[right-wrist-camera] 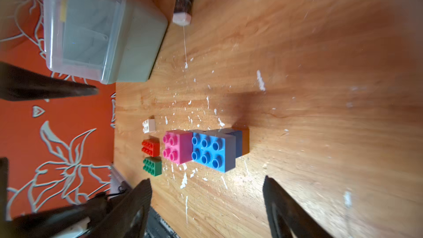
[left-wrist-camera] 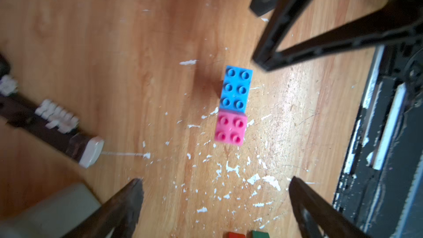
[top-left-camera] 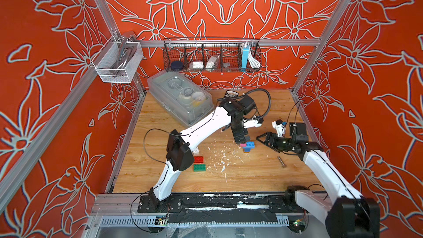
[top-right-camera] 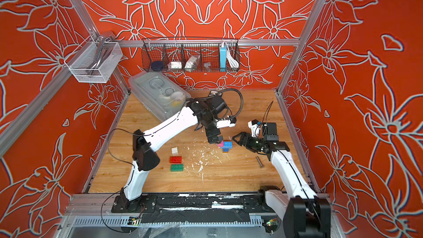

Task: Assemble a spoon with lego
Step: Pick up the lego brick from the center of the board.

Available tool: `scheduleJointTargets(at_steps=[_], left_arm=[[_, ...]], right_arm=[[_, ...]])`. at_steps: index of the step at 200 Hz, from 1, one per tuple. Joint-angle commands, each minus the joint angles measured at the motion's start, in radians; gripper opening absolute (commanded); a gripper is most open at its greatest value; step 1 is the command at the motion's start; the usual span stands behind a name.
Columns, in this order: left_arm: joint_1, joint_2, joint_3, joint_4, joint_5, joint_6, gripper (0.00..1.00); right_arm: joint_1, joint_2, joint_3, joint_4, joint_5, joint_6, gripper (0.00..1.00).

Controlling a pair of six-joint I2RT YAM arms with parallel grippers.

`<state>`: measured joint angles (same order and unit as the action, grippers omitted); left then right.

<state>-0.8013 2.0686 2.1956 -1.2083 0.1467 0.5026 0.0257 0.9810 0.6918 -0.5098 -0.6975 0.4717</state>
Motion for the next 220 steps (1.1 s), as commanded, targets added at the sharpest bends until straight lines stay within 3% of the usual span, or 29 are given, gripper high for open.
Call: scheduleJointTargets(at_steps=[1,38,68,86,105,146,220], left_arm=[[0.083,-0.155,-0.109,0.091,0.067,-0.139,0.98],[0.271,-0.497,-0.571,0.458,0.076,-0.420,0.98],[0.499,-0.723,-0.871,0.571,0.076,-0.650,0.98],[0.602,-0.816,-1.018,0.592,0.070,-0.696,0.98],[0.693,-0.883,-1.132,0.597,0.055,-0.726,0.98],[0.876,-1.009,-1.322,0.660,0.130,-0.797,0.98],[0.930,-1.044,-1.363,0.641,0.126,-0.757,0.98]], right_arm=[[0.028,-0.071,0.088,-0.291,0.198,-0.099,0.80],[0.341,-0.060,0.281,-0.437,0.466,-0.081,0.80],[0.690,0.075,0.436,-0.472,0.684,-0.029,0.80],[0.867,0.207,0.527,-0.457,0.755,-0.035,0.80],[0.999,0.378,0.590,-0.385,0.733,-0.073,0.80],[1.115,0.684,0.627,-0.217,0.597,-0.168,0.80],[1.188,1.018,0.790,-0.171,0.570,-0.293,0.80]])
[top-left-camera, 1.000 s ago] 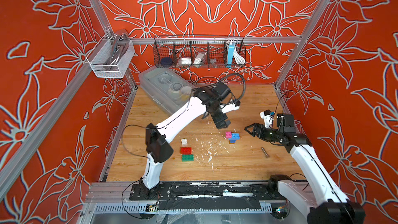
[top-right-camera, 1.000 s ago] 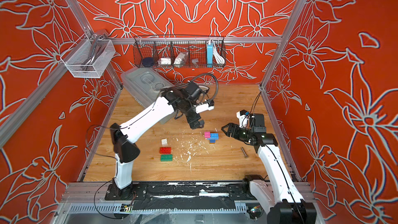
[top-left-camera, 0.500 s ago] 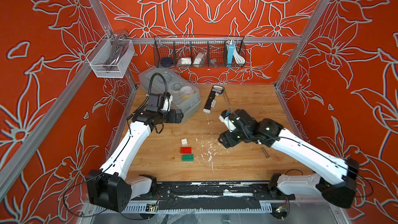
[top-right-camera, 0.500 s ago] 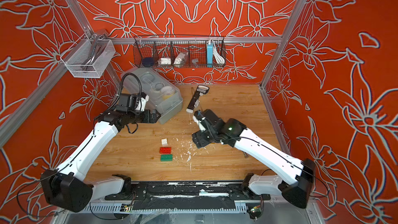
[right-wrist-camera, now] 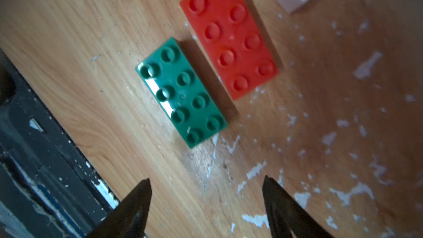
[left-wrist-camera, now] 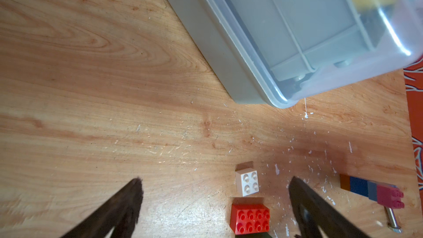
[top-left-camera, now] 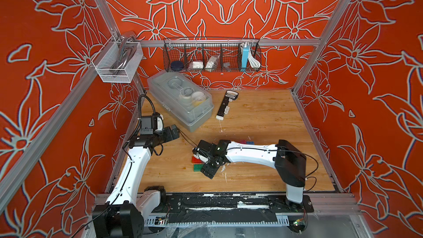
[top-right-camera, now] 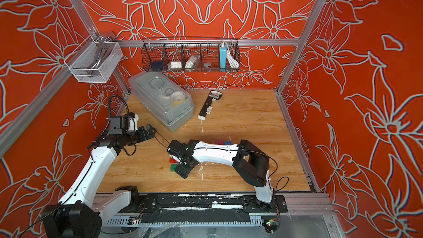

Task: Assemble a spoon with lego
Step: Pick up the lego brick from the center of the board.

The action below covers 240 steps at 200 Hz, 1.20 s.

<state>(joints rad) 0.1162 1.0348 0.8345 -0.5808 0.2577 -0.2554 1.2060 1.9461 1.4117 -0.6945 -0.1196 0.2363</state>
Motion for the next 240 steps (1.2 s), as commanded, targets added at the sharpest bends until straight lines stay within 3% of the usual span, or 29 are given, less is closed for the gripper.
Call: scheduleJointTargets(at_steps=[1,99,145,182,208,240], left_arm=[[0.013,-0.010,-0.002,0.013,0.015,0.001,0.98],[0.045,-0.001,-0.005,0.018,0.035,0.005,0.98],[0.045,0.008,-0.003,0.018,0.047,0.008,0.98],[0.045,0.016,-0.003,0.025,0.089,0.024,0.98],[0.040,0.036,-0.011,0.045,0.187,0.034,0.99],[-0.023,0.044,-0.019,0.063,0.198,0.047,0.98]], right_arm=[[0.007,0.056,0.074,0.012,-0.007,-0.057,0.79],[0.023,0.160,0.173,0.005,-0.023,-0.084,0.54],[0.032,0.209,0.215,-0.055,0.051,-0.107,0.42],[0.032,0.121,0.156,-0.084,0.146,-0.104,0.26],[0.026,-0.002,0.094,-0.134,0.167,-0.124,0.22],[0.010,-0.146,-0.002,-0.232,0.182,-0.147,0.21]])
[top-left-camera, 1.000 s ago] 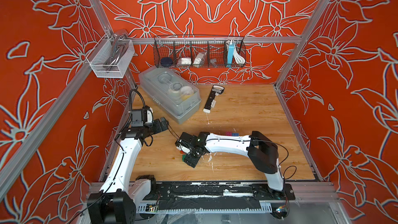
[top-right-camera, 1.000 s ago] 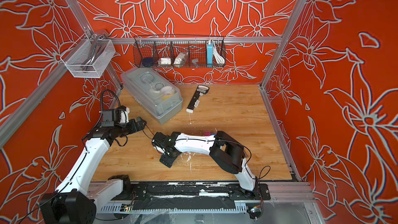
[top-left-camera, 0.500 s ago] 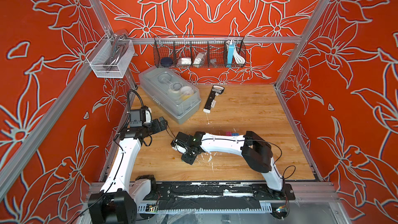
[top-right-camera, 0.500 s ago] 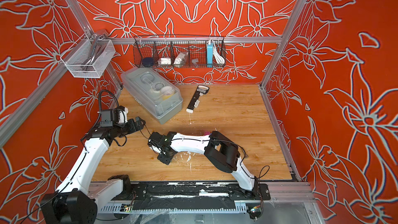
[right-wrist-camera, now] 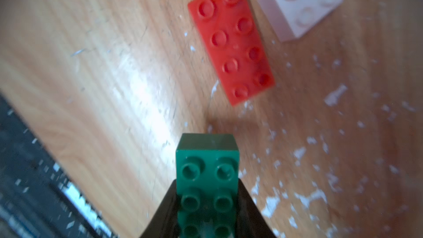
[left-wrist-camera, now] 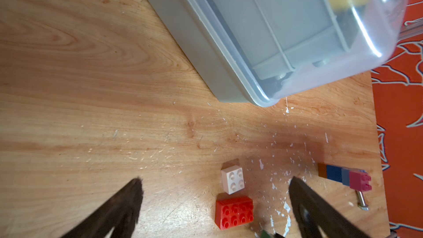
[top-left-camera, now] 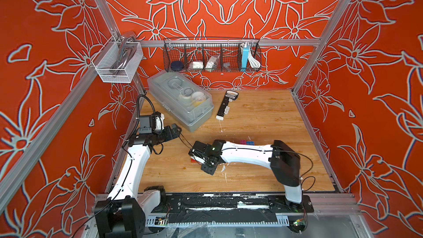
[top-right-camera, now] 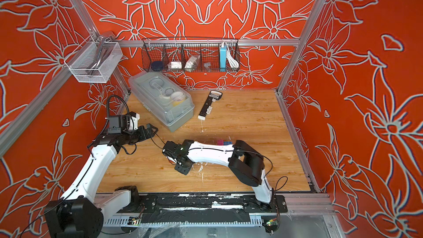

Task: Assemble a spoon with lego
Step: Pick up the lego brick from the center of the board, then place the lego brick at the center of the board.

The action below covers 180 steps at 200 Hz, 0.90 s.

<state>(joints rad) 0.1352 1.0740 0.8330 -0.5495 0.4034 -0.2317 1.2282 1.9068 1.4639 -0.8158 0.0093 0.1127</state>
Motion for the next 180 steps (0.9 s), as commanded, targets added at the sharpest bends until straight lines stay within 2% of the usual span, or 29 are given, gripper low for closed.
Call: scheduleJointTargets(at_steps=[1,18,54,90,107,127,156,180], left_arm=[[-0.044,0.005,-0.017,0.032,0.052,0.023,0.98],[-0.085,0.012,-0.017,0.039,0.048,0.031,0.98],[-0.104,0.015,-0.021,0.049,0.097,0.050,0.98],[-0.168,0.006,-0.029,0.050,0.083,0.076,0.98],[-0.169,0.002,-0.028,0.046,0.070,0.080,0.98],[-0.169,0.001,-0.027,0.046,0.068,0.077,0.98],[-0.169,0.001,-0.025,0.045,0.063,0.078,0.98],[-0.169,0.004,-0.023,0.043,0.061,0.080,0.98]], right_arm=[[-0.013,-0.109,-0.057,-0.114,0.055,-0.022,0.21],[-0.033,-0.139,-0.142,-0.108,0.072,0.013,0.21],[-0.046,-0.125,-0.271,-0.009,0.100,0.107,0.24],[-0.057,-0.067,-0.252,-0.019,0.097,0.115,0.30],[-0.057,-0.051,-0.243,-0.023,0.095,0.112,0.42],[-0.058,-0.055,-0.246,-0.015,0.098,0.113,0.47],[-0.057,-0.071,-0.255,-0.007,0.101,0.117,0.49],[-0.057,-0.079,-0.259,-0.003,0.098,0.117,0.45]])
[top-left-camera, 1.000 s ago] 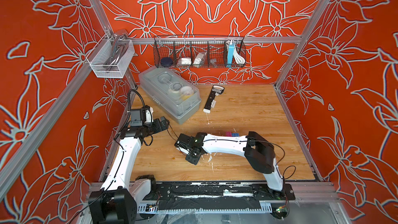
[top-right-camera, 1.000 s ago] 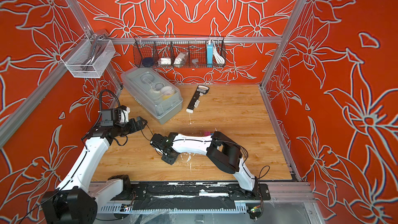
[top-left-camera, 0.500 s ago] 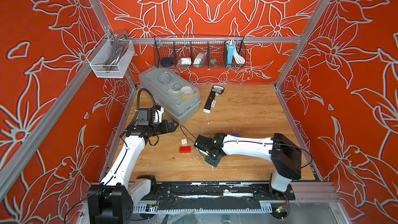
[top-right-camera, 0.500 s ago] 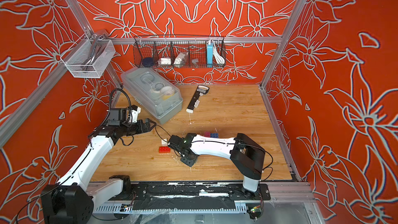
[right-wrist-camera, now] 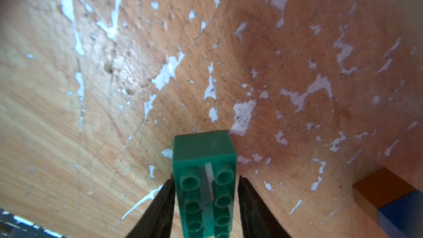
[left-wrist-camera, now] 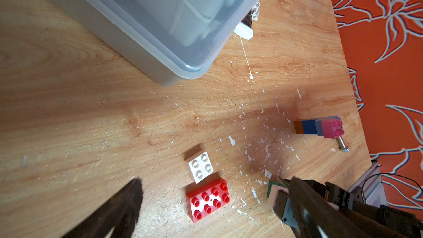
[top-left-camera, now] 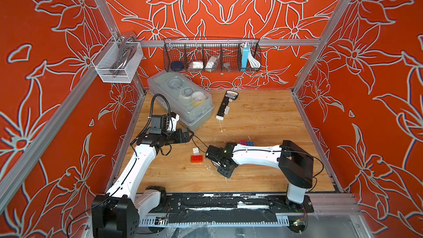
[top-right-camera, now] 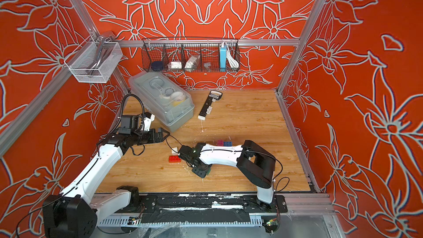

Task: Assemble a spoon with lego
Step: Place the lego brick at the center of the board, then pick up the lego brick from the center of the board.

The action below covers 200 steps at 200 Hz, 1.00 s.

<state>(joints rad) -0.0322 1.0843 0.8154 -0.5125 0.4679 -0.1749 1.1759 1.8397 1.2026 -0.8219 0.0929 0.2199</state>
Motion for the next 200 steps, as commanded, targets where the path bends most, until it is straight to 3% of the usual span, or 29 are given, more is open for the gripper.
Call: scheduleJointTargets(at_steps=[1,62,89,116,155,182,200], left_arm=[[-0.002,-0.007,-0.005,0.006,-0.004,0.023,0.98],[-0.004,-0.010,-0.007,0.007,0.006,0.031,0.98],[-0.017,-0.031,-0.023,0.027,0.020,0.047,0.98],[-0.039,-0.067,-0.049,0.059,0.023,0.055,0.98],[-0.064,-0.069,-0.055,0.068,0.030,0.057,0.98],[-0.074,-0.066,-0.058,0.085,0.048,0.051,0.98],[-0.078,-0.068,-0.059,0.092,0.057,0.049,0.98]], right_arm=[[-0.004,-0.013,0.002,0.003,0.014,0.009,0.45],[-0.006,-0.032,0.006,-0.010,0.019,0.007,0.26],[-0.011,-0.134,0.039,-0.083,0.026,-0.008,0.17],[-0.056,-0.294,0.104,-0.199,0.025,-0.064,0.14],[-0.231,-0.498,0.169,-0.372,-0.071,-0.238,0.07],[-0.344,-0.564,0.143,-0.461,0.017,-0.458,0.00],[-0.396,-0.616,0.089,-0.454,-0.030,-0.658,0.00]])
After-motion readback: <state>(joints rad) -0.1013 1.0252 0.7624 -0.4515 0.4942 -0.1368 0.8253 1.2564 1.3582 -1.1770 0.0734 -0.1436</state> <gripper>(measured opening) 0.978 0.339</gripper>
